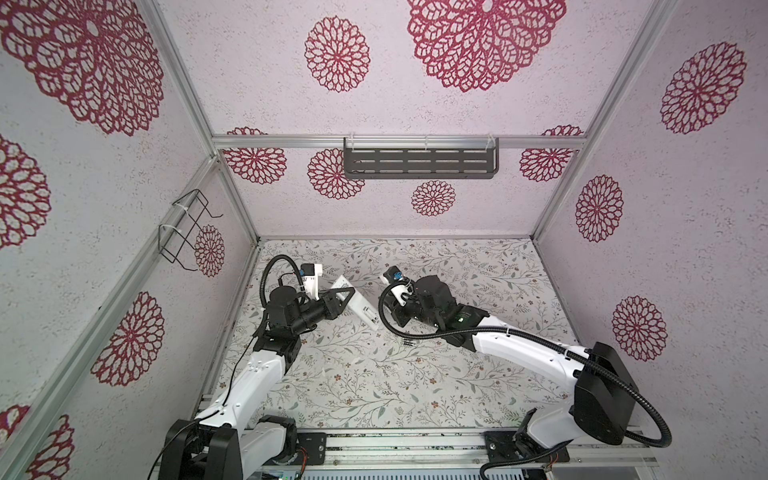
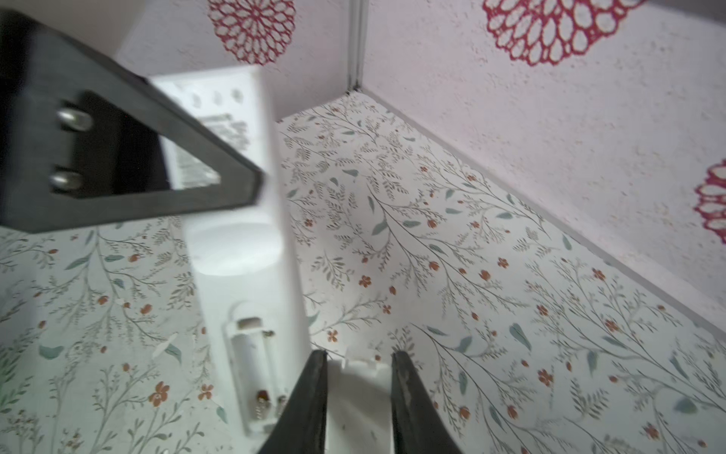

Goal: Load the batteries into the remote control

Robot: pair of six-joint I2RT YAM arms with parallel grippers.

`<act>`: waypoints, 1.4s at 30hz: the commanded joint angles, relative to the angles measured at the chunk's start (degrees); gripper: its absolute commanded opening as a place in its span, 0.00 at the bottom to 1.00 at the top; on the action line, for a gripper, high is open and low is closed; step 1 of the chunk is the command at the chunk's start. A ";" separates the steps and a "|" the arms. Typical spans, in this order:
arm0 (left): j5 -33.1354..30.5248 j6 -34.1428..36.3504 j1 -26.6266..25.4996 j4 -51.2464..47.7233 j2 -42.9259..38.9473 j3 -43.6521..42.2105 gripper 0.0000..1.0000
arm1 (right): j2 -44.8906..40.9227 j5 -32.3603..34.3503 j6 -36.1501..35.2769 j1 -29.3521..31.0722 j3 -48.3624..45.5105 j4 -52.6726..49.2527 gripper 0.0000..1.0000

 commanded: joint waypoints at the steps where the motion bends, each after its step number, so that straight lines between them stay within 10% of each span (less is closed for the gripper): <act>1: 0.32 0.34 -0.04 1.47 0.57 0.39 0.11 | -1.57 3.72 5.07 -3.78 0.19 -6.36 0.27; 13: 1.38 -0.46 -0.13 2.55 0.02 0.30 0.11 | 7.84 3.83 14.63 -16.34 2.21 -18.28 0.26; 42: 2.17 -0.73 -0.57 4.36 0.08 -0.40 0.11 | 20.22 7.78 21.71 -19.51 1.47 -14.79 0.36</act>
